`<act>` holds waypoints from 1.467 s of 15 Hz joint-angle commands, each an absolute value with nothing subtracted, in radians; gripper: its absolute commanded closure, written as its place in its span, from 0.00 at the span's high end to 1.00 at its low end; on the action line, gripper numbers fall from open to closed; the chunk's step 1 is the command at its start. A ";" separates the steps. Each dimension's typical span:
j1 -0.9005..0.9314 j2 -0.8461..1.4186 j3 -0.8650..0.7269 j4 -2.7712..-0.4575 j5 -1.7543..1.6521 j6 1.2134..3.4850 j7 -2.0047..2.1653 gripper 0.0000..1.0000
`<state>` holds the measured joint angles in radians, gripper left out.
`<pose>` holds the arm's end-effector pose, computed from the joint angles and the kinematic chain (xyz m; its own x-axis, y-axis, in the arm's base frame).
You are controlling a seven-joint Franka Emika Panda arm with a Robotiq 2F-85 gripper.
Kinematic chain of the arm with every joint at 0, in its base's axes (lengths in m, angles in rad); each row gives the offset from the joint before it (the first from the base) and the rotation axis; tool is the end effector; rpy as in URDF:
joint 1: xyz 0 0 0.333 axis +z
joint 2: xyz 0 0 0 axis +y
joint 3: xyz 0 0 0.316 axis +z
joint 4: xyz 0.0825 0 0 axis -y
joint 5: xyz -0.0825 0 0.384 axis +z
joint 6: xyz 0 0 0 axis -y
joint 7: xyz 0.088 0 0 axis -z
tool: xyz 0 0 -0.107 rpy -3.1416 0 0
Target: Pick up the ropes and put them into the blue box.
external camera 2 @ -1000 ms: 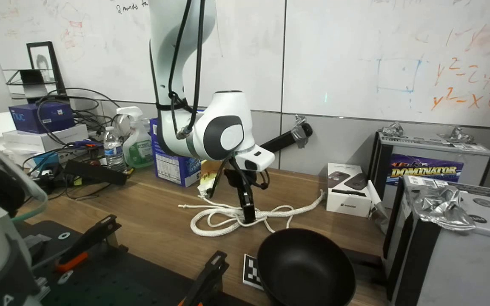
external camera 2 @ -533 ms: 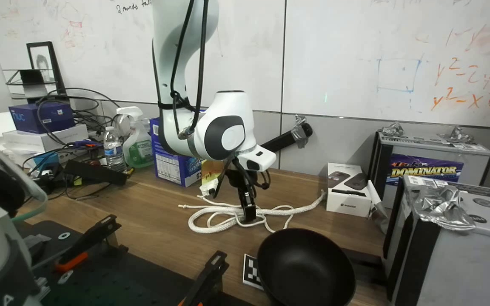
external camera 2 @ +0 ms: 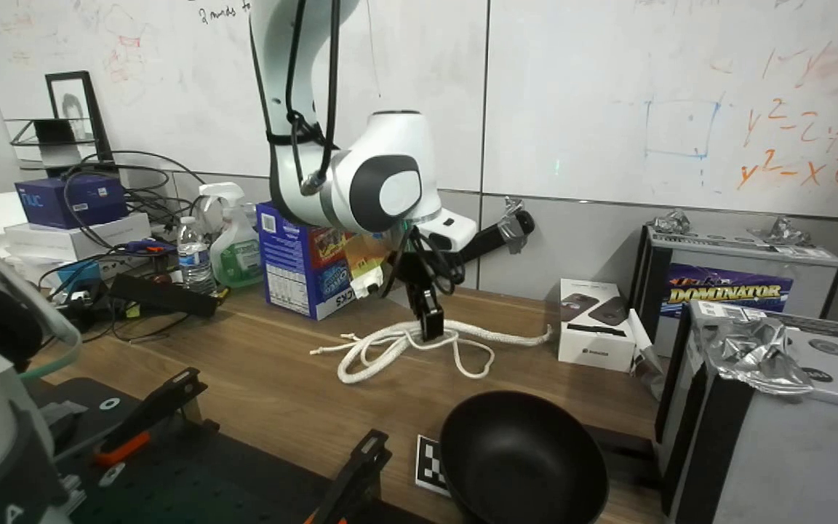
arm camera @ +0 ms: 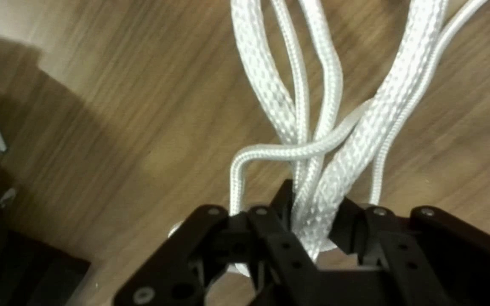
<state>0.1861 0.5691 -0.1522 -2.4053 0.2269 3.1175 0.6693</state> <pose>0.4879 -0.0102 0.1010 0.6617 -0.7342 0.1520 -0.7341 -0.6757 -0.0678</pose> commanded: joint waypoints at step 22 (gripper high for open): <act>0.184 0.344 0.086 -1.555 0.063 2.274 0.358 0.14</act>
